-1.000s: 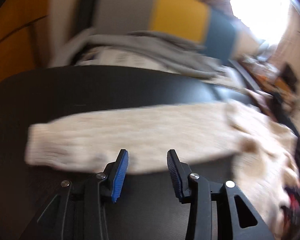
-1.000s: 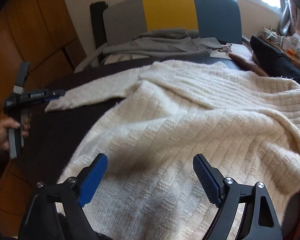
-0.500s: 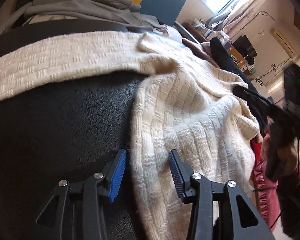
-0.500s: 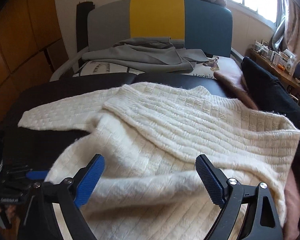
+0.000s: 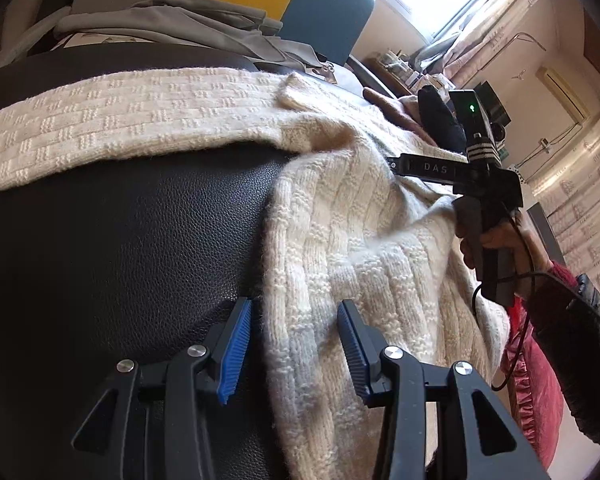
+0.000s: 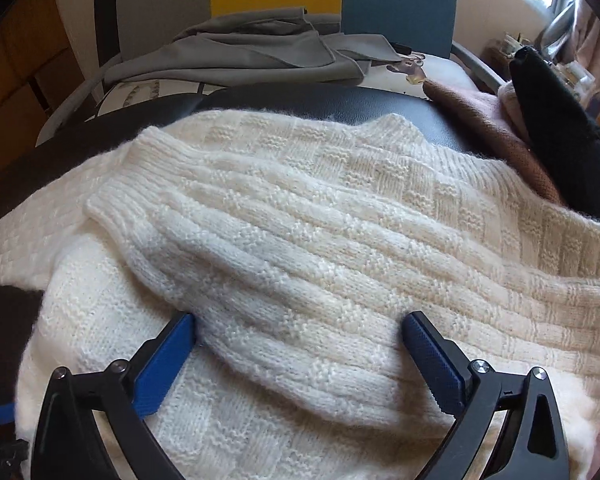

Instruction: Fold clothes

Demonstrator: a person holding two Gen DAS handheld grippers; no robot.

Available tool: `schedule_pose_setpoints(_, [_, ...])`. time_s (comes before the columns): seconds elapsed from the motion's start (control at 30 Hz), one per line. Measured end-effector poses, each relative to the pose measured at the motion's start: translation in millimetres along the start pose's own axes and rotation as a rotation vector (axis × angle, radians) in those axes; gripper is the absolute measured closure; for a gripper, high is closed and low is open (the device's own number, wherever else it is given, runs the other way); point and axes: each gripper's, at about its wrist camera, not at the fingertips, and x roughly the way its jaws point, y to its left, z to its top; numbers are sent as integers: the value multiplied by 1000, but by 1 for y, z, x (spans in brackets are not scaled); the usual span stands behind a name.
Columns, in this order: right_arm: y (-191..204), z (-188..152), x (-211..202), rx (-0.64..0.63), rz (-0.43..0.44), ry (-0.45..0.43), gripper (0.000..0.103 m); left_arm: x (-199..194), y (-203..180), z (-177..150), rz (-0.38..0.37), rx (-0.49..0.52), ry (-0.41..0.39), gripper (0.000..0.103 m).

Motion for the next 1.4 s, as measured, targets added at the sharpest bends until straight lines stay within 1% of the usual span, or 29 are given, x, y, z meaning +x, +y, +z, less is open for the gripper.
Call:
schedule_pose_setpoints(0.03, [1,-1,-3,-4,-3,-12,12,1,-2,0,10,4,-2,59])
schedule_pose_setpoints(0.07, [2,-2,-6,-12,-7,-26,29,1,-4,0,23,11,-3,59])
schedule_pose_setpoints(0.1, [3,-2,-10,-18,-10,-37,54,2,-6,0,37,17,-4,59])
schedule_pose_setpoints(0.13, [2,-2,-14,-17,-11,-41,69,3,-9,0,53,25,-6,59])
schedule_pose_setpoints(0.17, [0,0,-18,-8,-4,-40,86,3,-12,-1,71,34,-8,59])
schedule_pose_setpoints(0.23, [-9,2,-30,22,10,-57,89,5,-17,-2,107,58,-11,59])
schedule_pose_setpoints(0.33, [-27,3,-51,69,24,-96,89,8,-25,-4,157,93,-17,58])
schedule_pose_setpoints(0.4, [-42,4,-75,91,12,-144,90,9,-28,-5,180,104,-20,57])
schedule_pose_setpoints(0.5, [-74,6,-123,116,-43,-235,90,10,-29,-5,193,97,-21,57])
schedule_pose_setpoints(0.57, [-105,8,-153,142,-98,-282,90,10,-29,-5,201,93,-22,57])
schedule_pose_setpoints(0.63, [-144,3,-183,183,-172,-316,90,10,-29,-5,208,90,-20,57])
schedule_pose_setpoints(0.77, [-229,-21,-226,311,-324,-336,90,12,-27,-1,198,57,-6,57])
schedule_pose_setpoints(0.87, [-284,-51,-241,428,-400,-315,90,10,-23,3,167,9,5,57])
schedule_pose_setpoints(0.9, [-299,-62,-243,465,-415,-304,90,9,-21,4,153,-8,10,57])
schedule_pose_setpoints(0.93, [-312,-73,-243,504,-409,-294,89,8,-19,5,141,-23,15,57])
schedule_pose_setpoints(1.0, [-333,-92,-242,589,-365,-274,88,8,-17,8,128,-42,26,57])
schedule_pose_setpoints(1.07, [-340,-107,-246,655,-315,-290,85,9,-20,9,129,-35,43,57])
schedule_pose_setpoints(1.13, [-340,-118,-253,693,-291,-323,73,11,-26,10,123,-19,61,57])
schedule_pose_setpoints(1.17, [-334,-121,-260,689,-305,-351,61,13,-30,10,135,-2,67,57])
schedule_pose_setpoints(1.23, [-315,-123,-273,648,-341,-419,48,17,-39,8,181,45,73,57])
schedule_pose_setpoints(1.27, [-303,-124,-280,619,-349,-453,45,19,-44,7,204,70,76,58])
schedule_pose_setpoints(1.3, [-289,-126,-285,583,-333,-479,42,21,-49,5,226,97,77,58])
schedule_pose_setpoints(1.33, [-273,-126,-287,544,-296,-493,40,22,-54,3,251,122,77,58])
schedule_pose_setpoints(1.37, [-254,-127,-287,503,-244,-498,34,23,-58,1,278,147,74,61])
schedule_pose_setpoints(1.4, [-235,-128,-284,461,-182,-497,29,23,-63,-2,305,172,72,67])
